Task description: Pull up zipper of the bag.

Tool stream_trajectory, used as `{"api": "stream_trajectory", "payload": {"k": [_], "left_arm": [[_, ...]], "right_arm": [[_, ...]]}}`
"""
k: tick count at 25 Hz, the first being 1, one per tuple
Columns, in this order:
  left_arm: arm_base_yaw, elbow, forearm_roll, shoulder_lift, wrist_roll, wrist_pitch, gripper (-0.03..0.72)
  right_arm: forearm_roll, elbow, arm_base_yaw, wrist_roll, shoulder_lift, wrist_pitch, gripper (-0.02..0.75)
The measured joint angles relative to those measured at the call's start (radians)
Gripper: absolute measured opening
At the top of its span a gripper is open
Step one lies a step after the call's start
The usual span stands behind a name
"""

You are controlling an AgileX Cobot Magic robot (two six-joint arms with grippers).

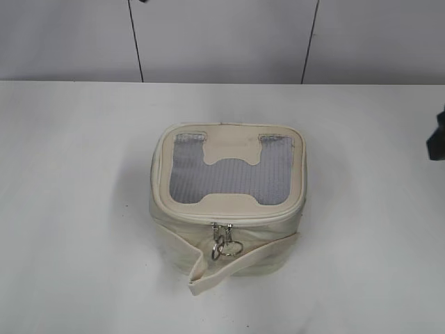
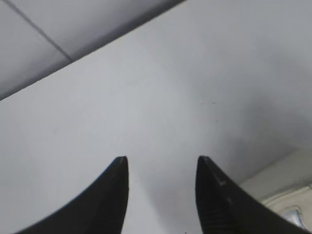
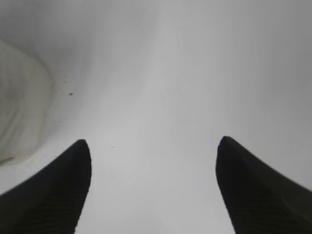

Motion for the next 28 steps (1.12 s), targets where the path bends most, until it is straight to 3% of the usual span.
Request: {"api": "stream_trajectory", "payload": {"k": [4, 7, 16, 23, 28], "left_arm": [[0.115, 0.024, 0.025, -0.092, -0.063, 0.0, 0.348], [0.199, 0.093, 0.035, -0.187, -0.074, -0.001, 0.348], [0.451, 0.553, 0.042, -0.543, -0.103, 0.0, 0.348], [0.472, 0.967, -0.025, -0.922, -0.132, -0.079, 0.348], [0.472, 1.253, -0.064, -1.254, -0.133, -0.174, 0.348]], "right_arm": [[-0.017, 0.0, -0.079, -0.002, 0.0, 0.057, 0.594], [-0.017, 0.0, -0.09, -0.002, -0.001, 0.079, 0.589], [-0.005, 0.0, -0.091, 0.018, -0.034, 0.116, 0.587], [-0.005, 0.034, -0.091, 0.019, -0.153, 0.191, 0.587], [-0.005, 0.148, -0.091, 0.019, -0.343, 0.208, 0.587]]}}
